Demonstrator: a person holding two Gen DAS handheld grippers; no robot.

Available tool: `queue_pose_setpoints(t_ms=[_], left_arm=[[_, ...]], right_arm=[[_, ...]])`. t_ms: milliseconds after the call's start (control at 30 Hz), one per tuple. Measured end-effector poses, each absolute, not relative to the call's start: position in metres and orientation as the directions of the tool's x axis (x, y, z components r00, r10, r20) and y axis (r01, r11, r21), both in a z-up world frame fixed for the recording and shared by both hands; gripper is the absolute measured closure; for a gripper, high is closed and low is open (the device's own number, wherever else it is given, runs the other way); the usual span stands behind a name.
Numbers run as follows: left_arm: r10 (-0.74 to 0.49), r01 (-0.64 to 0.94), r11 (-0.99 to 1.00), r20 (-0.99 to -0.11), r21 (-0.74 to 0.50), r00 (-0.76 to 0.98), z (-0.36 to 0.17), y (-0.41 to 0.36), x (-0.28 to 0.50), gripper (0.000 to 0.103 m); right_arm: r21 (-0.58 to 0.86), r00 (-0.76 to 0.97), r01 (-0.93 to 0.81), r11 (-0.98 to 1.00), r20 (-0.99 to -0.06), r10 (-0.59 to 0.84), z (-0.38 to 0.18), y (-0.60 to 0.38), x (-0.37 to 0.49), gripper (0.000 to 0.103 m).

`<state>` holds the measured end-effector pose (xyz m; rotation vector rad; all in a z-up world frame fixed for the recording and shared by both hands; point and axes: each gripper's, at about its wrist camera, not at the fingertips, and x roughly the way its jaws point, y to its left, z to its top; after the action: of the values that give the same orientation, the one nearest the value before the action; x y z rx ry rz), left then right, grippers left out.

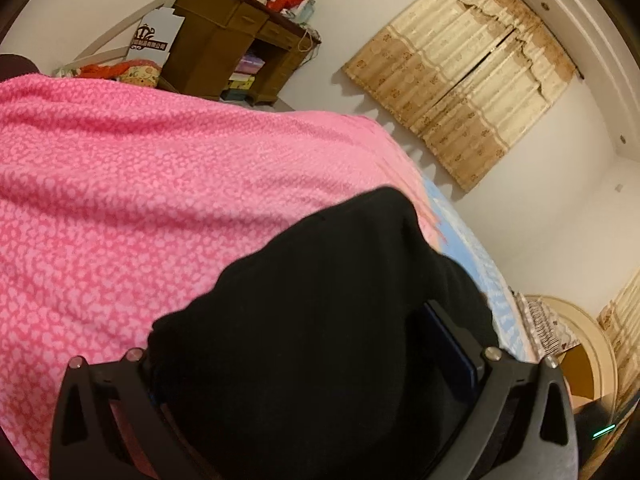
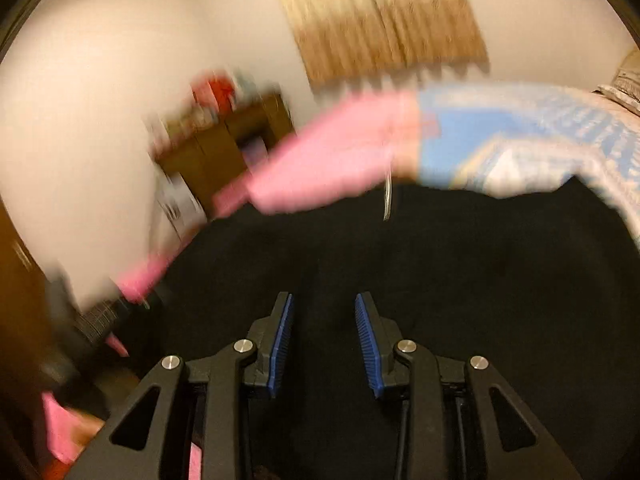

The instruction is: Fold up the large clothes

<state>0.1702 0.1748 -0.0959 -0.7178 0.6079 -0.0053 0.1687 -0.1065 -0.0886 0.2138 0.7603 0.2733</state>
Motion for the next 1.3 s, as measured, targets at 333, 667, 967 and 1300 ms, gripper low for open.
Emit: queue_pose_setpoints(t_ms=[333,667,967,1300], left_arm=[[-0.301,0.128,0.900,-0.382,-0.417,0.873,-0.030,0.134,0.163,0.076],[-0.462,0.450,0.885,-0.326,-0.117,0.825,0.020,0.039,0.124,0.077],[-0.518,0.580,0.814,-0.423,0.023,0.744,-0.019,-0.039,0.113,0.079],[-0.536,0.622,0.778,-0.424,0.088,0.731,-0.025,-0.045,0.095,0.079]], right_arm=[[0.321,0.728,-0.175,0.931,-0.594,0.342,-0.096,-0.123,0.179,0.068],[0.549,0.747,-0.174,0.818,-0.467,0.473,-0.066,-0.197,0.147,0.068],[0.709,0.799,-0.072,0.701,-0.380,0.467,-0.070,-0.306,0.120,0.040],[0.742,0.555,-0.370,0.559,-0.306,0.774,-0.017,-0.287,0.196,0.022]])
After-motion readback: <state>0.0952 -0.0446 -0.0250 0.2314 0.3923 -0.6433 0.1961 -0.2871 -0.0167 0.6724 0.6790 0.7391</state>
